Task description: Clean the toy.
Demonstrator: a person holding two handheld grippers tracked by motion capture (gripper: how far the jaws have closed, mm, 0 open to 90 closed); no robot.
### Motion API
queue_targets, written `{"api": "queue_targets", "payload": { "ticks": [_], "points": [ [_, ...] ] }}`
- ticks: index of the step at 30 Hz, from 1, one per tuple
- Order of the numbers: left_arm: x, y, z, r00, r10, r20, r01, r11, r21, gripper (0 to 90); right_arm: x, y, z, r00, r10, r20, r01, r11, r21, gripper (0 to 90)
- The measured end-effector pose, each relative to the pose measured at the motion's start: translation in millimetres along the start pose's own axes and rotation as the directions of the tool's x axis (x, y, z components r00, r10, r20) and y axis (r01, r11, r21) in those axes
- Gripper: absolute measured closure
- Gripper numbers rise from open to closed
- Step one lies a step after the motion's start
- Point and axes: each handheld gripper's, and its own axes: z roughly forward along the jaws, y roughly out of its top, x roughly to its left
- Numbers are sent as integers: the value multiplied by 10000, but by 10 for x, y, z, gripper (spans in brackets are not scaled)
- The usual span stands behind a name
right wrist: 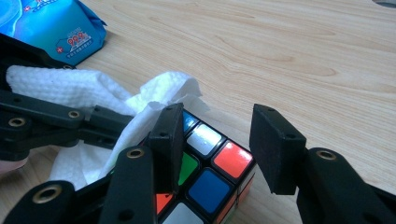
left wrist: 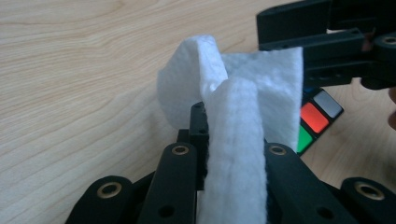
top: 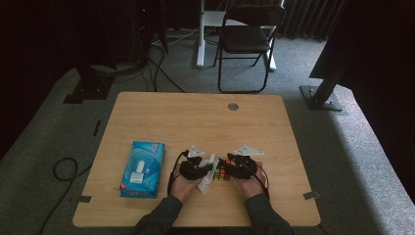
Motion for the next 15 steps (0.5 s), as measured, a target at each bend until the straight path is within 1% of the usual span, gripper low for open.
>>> {"api": "queue_targets", "payload": {
  "ticks": [1,2,3,4,5,7,8,11,12,15],
  "points": [
    [4,1,-2,10000,-52,0,52,10000,-33,822,-5,3,-5,9999,98,-37,-98,9999,30,546],
    [4,1,-2,10000,-52,0,52,10000,-33,823,-5,3,-5,9999,98,-37,-98,9999,30,546],
    [14,10,-14,9999,-127,0,127,9998,-133,823,-11,4,-10,9999,152,-59,-152,9999,42,544],
    [14,10,-14,9999,-127,0,127,9998,-133,823,-27,5,-41,9994,349,-47,-349,9994,-10,542],
    [17,17,-21,9999,-124,0,124,9998,-173,823,-27,5,-41,9994,349,-47,-349,9994,-10,542],
    [21,35,-39,9999,-130,-33,129,9996,-260,824,-65,8,-87,9983,566,117,-564,9983,-109,548],
    [26,40,-45,9999,-139,-38,138,9995,-293,824,-74,7,-96,9977,660,140,-659,9978,-72,558],
    [32,53,-59,9998,-165,-63,162,9992,-354,824,-87,-10,-94,9972,738,140,-740,9971,171,574],
    [33,68,-68,9998,-209,-34,207,9990,-385,824,-85,-13,-93,9966,819,99,-821,9965,174,578],
    [22,91,-74,9998,-216,11,217,9984,-516,824,-80,0,-97,9962,860,108,-863,9959,288,595]
  ]
}}
